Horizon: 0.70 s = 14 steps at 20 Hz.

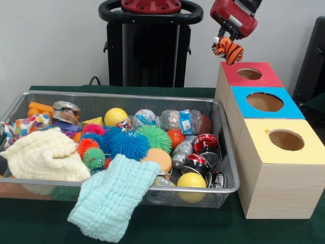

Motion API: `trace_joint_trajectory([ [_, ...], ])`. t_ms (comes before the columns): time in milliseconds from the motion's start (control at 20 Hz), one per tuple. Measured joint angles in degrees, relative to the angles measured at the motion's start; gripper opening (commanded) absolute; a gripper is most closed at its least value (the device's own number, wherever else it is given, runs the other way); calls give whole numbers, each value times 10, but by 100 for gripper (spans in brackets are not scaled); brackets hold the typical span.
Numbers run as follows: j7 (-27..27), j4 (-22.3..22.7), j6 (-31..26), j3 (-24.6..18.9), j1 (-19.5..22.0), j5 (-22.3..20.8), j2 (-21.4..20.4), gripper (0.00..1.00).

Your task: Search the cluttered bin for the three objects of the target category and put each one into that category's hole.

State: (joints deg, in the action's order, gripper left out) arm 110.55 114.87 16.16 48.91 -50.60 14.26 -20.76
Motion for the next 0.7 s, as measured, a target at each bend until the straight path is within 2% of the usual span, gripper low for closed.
trace_joint_trajectory([
  [50, 0, 2, 2, -24, 15, -40, -9, 0],
  [150, 0, 5, 5, -58, 46, -93, -25, 0],
  [250, 0, 14, 9, -122, 129, -183, -61, 0],
  [400, 0, 20, 10, -164, 204, -237, -88, 0],
  [550, 0, 25, 13, -196, 273, -267, -117, 0],
  [700, 0, 27, 16, -208, 294, -270, -132, 0],
])
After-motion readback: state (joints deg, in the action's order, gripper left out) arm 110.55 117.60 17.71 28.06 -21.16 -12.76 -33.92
